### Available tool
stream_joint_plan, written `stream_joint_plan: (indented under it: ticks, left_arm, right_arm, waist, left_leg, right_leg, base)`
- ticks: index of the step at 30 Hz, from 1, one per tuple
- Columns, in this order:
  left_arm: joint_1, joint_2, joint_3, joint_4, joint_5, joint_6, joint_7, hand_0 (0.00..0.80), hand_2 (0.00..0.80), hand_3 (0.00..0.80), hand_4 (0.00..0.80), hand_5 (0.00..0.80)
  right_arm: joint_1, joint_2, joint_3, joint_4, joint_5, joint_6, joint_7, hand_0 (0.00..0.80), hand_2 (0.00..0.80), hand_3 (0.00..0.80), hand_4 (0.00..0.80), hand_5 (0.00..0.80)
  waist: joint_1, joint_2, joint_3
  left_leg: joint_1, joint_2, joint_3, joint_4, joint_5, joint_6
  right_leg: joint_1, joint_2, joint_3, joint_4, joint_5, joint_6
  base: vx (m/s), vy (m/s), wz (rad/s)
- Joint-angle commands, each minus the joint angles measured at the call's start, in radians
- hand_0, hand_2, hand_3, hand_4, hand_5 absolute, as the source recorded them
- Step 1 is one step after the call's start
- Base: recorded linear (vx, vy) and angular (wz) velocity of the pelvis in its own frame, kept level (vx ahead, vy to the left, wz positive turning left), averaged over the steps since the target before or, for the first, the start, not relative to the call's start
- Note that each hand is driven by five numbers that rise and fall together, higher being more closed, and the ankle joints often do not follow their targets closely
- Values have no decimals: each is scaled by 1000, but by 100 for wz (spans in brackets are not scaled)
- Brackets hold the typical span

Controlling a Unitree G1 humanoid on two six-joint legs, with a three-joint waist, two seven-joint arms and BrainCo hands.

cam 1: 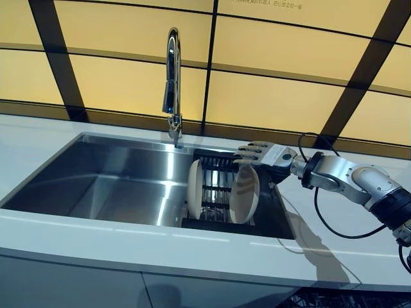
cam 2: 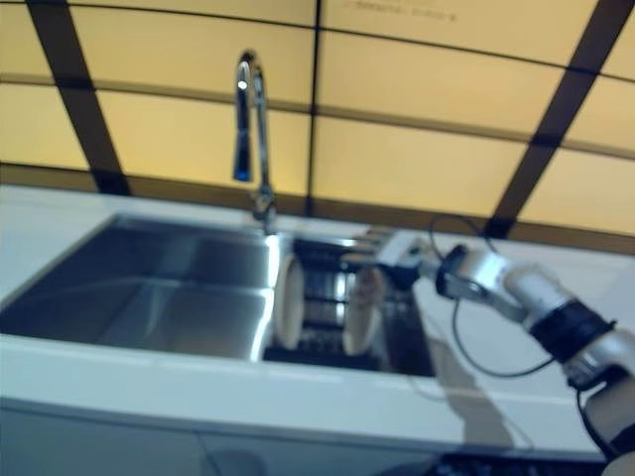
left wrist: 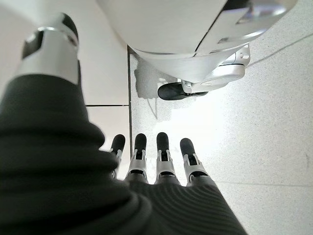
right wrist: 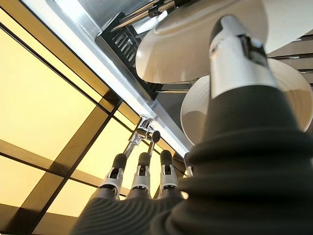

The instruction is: Take plates into dishwasher

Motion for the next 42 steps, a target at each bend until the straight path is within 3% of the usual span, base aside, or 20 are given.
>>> stream_joint_plan:
  ticks: [1,38,39,40,41,42]
  left_arm:
    - [-45,6,18,19,6,-24,2,0,0,0,0,0]
    - [-41,6,35,11,-40,-67,-16,0,0,0,0,0]
    - [-40,6,33,10,-42,-70,-17,0,0,0,0,0]
    - [-39,7,33,10,-44,-71,-17,0,0,0,0,0]
    - [-37,8,32,9,-49,-76,-21,0,0,0,0,0]
    - [-37,8,32,8,-51,-77,-22,0,0,0,0,0]
  right_arm:
    - [-38,-10,-8,-5,-5,-11,-2,0,0,0,0,0]
    - [23,31,22,-18,-133,-62,62,0,0,0,0,0]
    - [24,32,26,-17,-147,-64,60,56,56,56,56,56]
    - [25,33,26,-17,-157,-66,59,213,213,213,213,213]
    - [21,29,35,-20,-177,-68,57,474,474,474,474,474]
    - [20,29,37,-20,-182,-69,58,587,587,587,587,587]
  waist:
    - [34,-22,18]
    - [46,-18,45]
    - [48,-17,47]
    - [48,-17,48]
    - [49,-16,50]
    - [50,-15,51]
  left_leg:
    - [-40,-38,-20,-2,-6,36]
    - [-61,-34,-24,-2,6,32]
    - [-63,-34,-25,-2,7,32]
    - [-64,-34,-26,-2,8,32]
    - [-67,-34,-26,-2,9,31]
    - [-68,-34,-26,-2,10,31]
  right_leg:
    - [34,-15,-15,35,-35,74]
    - [20,-10,-25,34,-34,69]
    - [19,-10,-26,33,-33,69]
    - [19,-10,-27,33,-33,69]
    - [18,-10,-29,30,-31,69]
    - [18,-10,-29,29,-31,69]
  base:
    - [0,0,0]
    - [0,0,0]
    - [0,0,0]
    - [0,0,0]
    - [0,0,0]
    - [-34,6,2]
